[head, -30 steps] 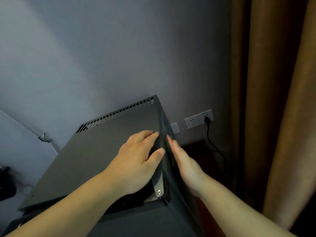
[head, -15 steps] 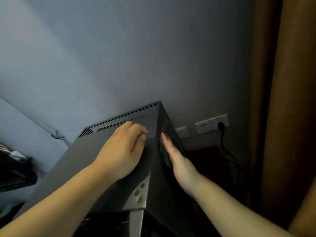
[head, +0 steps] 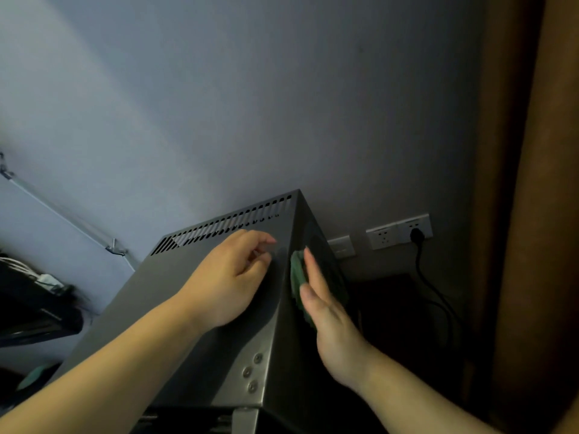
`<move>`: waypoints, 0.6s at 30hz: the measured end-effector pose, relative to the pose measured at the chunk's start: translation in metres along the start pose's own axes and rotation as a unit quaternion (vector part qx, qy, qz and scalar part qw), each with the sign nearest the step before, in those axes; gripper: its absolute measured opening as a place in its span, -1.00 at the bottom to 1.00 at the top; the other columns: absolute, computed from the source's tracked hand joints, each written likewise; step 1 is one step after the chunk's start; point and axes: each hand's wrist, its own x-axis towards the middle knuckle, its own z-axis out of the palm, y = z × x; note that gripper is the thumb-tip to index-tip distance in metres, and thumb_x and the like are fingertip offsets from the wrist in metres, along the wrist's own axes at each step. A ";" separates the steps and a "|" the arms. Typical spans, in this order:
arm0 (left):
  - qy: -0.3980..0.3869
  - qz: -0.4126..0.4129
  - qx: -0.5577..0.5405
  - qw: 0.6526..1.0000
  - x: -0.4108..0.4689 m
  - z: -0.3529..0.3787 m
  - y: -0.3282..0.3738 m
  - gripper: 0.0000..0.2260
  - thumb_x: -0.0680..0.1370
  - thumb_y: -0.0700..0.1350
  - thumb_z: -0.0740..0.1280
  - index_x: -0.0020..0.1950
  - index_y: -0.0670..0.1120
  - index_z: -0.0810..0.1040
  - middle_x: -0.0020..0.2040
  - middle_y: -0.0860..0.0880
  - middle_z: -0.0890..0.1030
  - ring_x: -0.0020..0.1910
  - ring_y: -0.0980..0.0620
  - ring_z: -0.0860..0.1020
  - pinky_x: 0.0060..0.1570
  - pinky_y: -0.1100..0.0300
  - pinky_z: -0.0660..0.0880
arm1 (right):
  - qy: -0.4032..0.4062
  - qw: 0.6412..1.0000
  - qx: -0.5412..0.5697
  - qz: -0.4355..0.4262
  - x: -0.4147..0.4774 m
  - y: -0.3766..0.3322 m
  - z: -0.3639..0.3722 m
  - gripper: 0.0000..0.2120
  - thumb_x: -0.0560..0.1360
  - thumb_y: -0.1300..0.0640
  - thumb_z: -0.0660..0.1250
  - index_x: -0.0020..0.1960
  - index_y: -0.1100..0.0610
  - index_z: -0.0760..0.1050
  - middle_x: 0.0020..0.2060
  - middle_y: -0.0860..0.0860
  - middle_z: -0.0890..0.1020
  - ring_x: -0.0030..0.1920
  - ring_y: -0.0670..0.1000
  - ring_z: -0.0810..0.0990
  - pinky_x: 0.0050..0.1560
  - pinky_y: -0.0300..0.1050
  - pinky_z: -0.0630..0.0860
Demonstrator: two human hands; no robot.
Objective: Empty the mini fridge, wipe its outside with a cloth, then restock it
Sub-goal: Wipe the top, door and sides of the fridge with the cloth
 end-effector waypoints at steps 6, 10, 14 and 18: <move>0.009 0.026 0.036 0.999 0.017 0.009 0.002 -0.76 0.60 -0.09 0.33 0.26 0.09 0.50 0.06 0.17 0.50 0.03 0.26 0.46 -0.02 0.48 0.32 | 0.012 1.000 0.012 0.010 0.007 0.000 -0.005 -0.53 0.56 -0.36 0.06 0.40 -0.56 -0.05 0.47 -0.43 0.05 0.49 -0.34 0.01 0.51 -0.17 -0.03; 0.021 0.017 0.021 0.999 0.025 0.016 0.003 -0.79 0.55 -0.09 0.35 0.14 0.10 0.43 -0.06 0.15 0.50 -0.05 0.21 0.47 -0.08 0.20 0.42 | 0.039 0.997 0.059 0.012 0.038 -0.011 -0.017 -0.47 0.63 -0.22 0.09 0.56 -0.34 0.00 0.41 -0.36 0.23 0.44 -0.36 0.16 0.34 -0.40 0.13; 0.021 0.018 -0.008 1.000 0.028 0.022 -0.002 -0.82 0.47 0.03 0.26 0.05 0.10 0.39 -0.08 0.12 0.50 -0.08 0.17 0.45 -0.14 0.20 0.37 | 0.022 0.998 0.052 0.000 0.009 0.006 -0.004 -0.48 0.52 -0.34 0.09 0.44 -0.54 0.02 0.45 -0.46 0.16 0.40 -0.50 0.13 0.41 -0.41 0.12; 0.004 0.016 -0.014 1.000 0.030 0.023 -0.004 -0.85 0.46 0.04 0.23 0.01 0.14 0.36 -0.09 0.09 0.49 -0.09 0.14 0.45 -0.13 0.15 0.39 | 0.030 0.997 0.075 -0.001 0.038 0.005 -0.014 -0.50 0.55 -0.30 0.12 0.44 -0.52 0.03 0.44 -0.45 0.18 0.44 -0.38 0.17 0.43 -0.27 0.08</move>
